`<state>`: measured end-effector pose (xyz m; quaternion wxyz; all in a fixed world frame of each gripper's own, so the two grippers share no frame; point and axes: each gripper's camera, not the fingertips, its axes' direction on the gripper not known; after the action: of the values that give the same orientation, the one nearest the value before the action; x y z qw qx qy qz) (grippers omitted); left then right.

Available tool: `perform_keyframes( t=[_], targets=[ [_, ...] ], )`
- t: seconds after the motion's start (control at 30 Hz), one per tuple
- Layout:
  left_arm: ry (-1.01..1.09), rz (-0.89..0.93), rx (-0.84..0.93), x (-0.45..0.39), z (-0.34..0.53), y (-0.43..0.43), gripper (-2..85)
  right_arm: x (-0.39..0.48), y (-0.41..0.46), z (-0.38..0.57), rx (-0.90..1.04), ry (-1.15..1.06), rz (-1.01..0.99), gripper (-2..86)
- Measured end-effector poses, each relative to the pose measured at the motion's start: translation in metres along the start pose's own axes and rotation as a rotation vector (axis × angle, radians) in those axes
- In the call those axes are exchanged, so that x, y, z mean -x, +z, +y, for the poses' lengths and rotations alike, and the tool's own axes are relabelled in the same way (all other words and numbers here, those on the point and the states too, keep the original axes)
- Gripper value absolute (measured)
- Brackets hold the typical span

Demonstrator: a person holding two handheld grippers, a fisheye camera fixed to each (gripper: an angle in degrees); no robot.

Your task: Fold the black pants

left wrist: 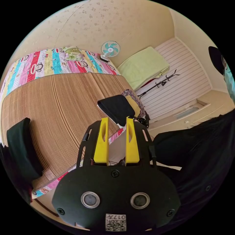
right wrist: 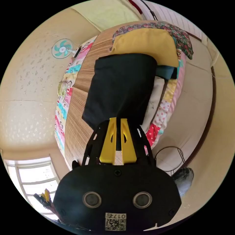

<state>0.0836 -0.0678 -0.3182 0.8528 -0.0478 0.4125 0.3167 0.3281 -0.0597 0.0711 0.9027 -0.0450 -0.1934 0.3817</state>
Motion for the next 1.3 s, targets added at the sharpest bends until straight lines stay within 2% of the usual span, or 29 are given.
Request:
perform_keyframes(
  t=[0.03, 0.1, 0.13, 0.2, 0.27, 0.37, 0.43, 0.53, 0.63, 0.77, 0.93, 1.07, 1.17, 1.27, 1.3],
  targets=[
    [-0.001, -0.007, 0.003, -0.002, 0.0, 0.001, 10.4, 0.016, -0.002, -0.001, -0.019, -0.043, -0.075, 3.3],
    [-0.011, -0.016, 0.017, -0.007, -0.002, 0.007, 10.2, 0.081, 0.019, -0.007, 0.027, -0.177, -0.371, 2.6],
    [-0.012, -0.015, 0.02, -0.008, -0.002, 0.01, 10.1, 0.102, 0.031, -0.005, 0.059, -0.232, -0.425, 2.5],
    [0.008, -0.009, 0.025, -0.019, -0.008, 0.022, 9.9, 0.194, 0.095, 0.023, 0.354, -0.526, -0.485, 1.9],
    [0.025, -0.019, 0.028, -0.028, -0.014, 0.033, 9.4, 0.245, 0.135, 0.068, 0.575, -0.696, -0.488, 1.5],
    [0.022, 0.015, 0.036, -0.042, -0.025, 0.051, 9.1, 0.259, 0.176, 0.134, 0.835, -0.729, -0.541, 1.5],
    [0.027, 0.034, 0.033, -0.05, -0.029, 0.055, 9.0, 0.236, 0.183, 0.16, 0.925, -0.624, -0.6, 1.8],
    [0.043, 0.006, 0.038, -0.058, -0.031, 0.059, 9.1, 0.16, 0.159, 0.177, 0.853, -0.386, -0.643, 4.1],
    [0.023, -0.022, 0.027, -0.056, -0.025, 0.061, 9.2, 0.061, 0.117, 0.164, 0.681, -0.15, -0.487, 10.1],
    [-0.031, -0.03, -0.001, -0.049, -0.016, 0.066, 9.4, -0.044, 0.041, 0.129, 0.316, 0.097, -0.274, 11.3],
    [-0.058, -0.029, 0.021, -0.054, -0.018, 0.082, 9.9, -0.075, 0.026, 0.113, 0.15, 0.204, -0.249, 11.9],
    [-0.025, -0.04, 0.039, -0.072, -0.02, 0.095, 10.0, -0.108, 0.04, 0.141, 0.02, 0.539, -0.422, 7.1],
    [0.01, -0.058, 0.032, -0.087, -0.018, 0.099, 10.0, -0.079, 0.025, 0.166, -0.058, 0.432, -0.759, 4.0],
    [0.068, -0.048, 0.02, -0.102, -0.021, 0.101, 10.3, 0.013, 0.003, 0.176, 0.063, 0.063, -0.978, 3.0],
    [0.115, -0.06, 0.034, -0.11, -0.026, 0.103, 10.7, 0.055, -0.009, 0.179, 0.133, -0.065, -0.987, 2.8]
  ],
)
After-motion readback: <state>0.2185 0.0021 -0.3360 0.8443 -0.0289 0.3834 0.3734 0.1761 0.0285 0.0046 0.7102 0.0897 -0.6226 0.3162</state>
